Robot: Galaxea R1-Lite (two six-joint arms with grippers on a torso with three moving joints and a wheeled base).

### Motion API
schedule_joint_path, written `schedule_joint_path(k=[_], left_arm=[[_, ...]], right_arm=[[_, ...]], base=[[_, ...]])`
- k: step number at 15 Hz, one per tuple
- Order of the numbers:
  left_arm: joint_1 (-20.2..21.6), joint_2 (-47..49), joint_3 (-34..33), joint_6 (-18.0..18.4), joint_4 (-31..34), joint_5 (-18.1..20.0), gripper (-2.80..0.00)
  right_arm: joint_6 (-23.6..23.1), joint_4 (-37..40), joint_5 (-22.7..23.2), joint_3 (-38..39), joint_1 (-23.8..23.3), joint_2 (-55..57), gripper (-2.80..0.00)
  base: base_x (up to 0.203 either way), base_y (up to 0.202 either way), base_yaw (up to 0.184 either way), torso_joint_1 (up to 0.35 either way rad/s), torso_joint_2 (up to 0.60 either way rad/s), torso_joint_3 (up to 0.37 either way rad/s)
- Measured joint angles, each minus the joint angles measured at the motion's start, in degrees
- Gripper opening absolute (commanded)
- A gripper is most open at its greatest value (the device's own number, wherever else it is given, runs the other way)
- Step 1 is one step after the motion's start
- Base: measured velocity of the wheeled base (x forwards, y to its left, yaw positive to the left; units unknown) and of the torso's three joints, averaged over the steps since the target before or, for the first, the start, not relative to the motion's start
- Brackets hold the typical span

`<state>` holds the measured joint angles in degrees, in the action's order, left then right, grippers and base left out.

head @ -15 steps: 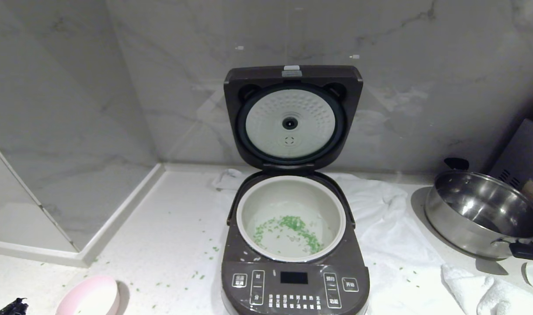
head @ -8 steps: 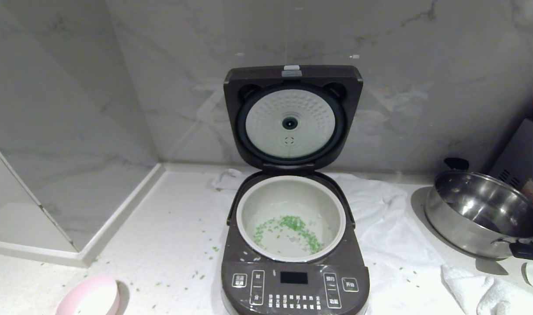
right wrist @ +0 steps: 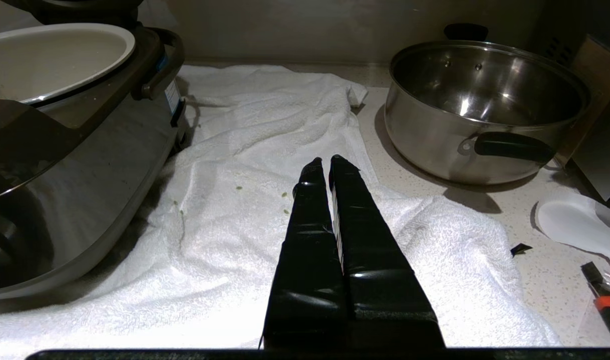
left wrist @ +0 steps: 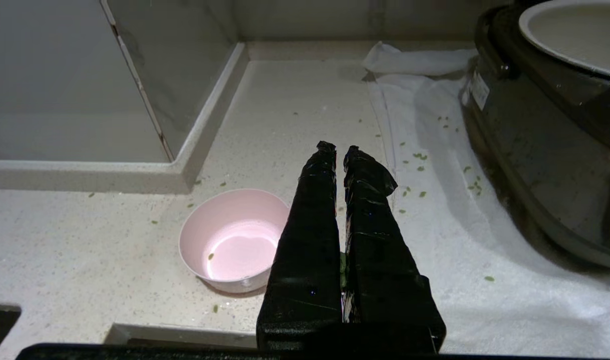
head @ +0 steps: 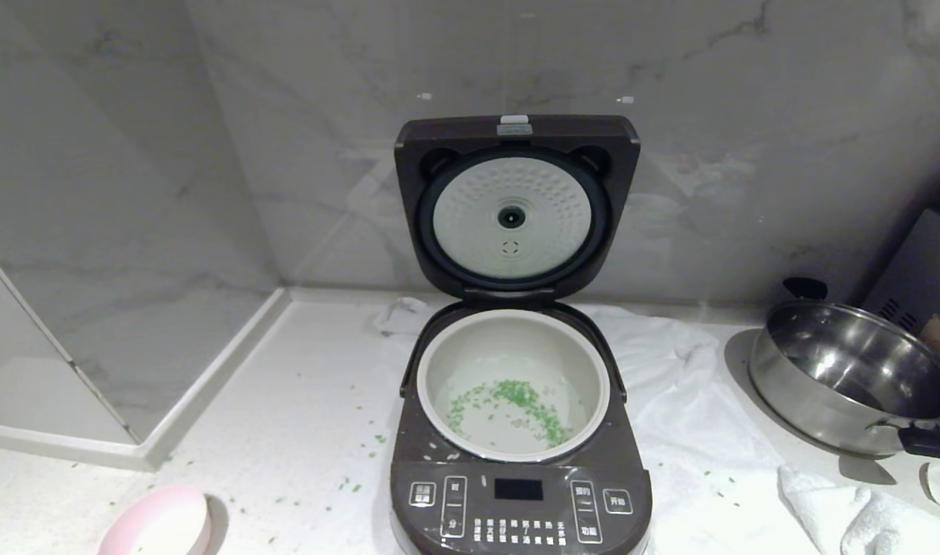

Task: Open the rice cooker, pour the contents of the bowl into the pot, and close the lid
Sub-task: Close the rice cooker

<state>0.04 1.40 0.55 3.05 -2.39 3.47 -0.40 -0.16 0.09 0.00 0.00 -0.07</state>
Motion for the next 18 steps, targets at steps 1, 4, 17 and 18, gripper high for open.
schedule_joint_path(k=[1, 4, 17, 18], left_arm=[[0.0, -0.5, 0.0, 0.3, 0.0, 0.0, -2.80], [0.0, -1.2, -0.2, 2.0, 0.7, -1.8, -2.80], [-0.1, -1.5, -0.5, 1.6, 1.8, -3.3, -2.80], [-0.1, -1.5, -0.5, 1.4, 1.8, -3.3, -2.80]], right_arm=[[0.0, 0.0, 0.0, 0.0, 0.0, 0.0, -2.80], [-0.2, 0.0, -0.1, 0.0, 0.0, 0.0, -2.80], [2.6, 2.2, 10.4, -40.5, 0.0, 31.2, -2.80], [3.5, 2.2, 11.5, -46.1, 0.1, 36.9, -2.80]], base=[[0.000, 0.000, 0.000, 0.000, 0.00, 0.000], [0.000, 0.000, 0.000, 0.000, 0.00, 0.000], [0.000, 0.000, 0.000, 0.000, 0.00, 0.000], [0.000, 0.000, 0.000, 0.000, 0.00, 0.000]])
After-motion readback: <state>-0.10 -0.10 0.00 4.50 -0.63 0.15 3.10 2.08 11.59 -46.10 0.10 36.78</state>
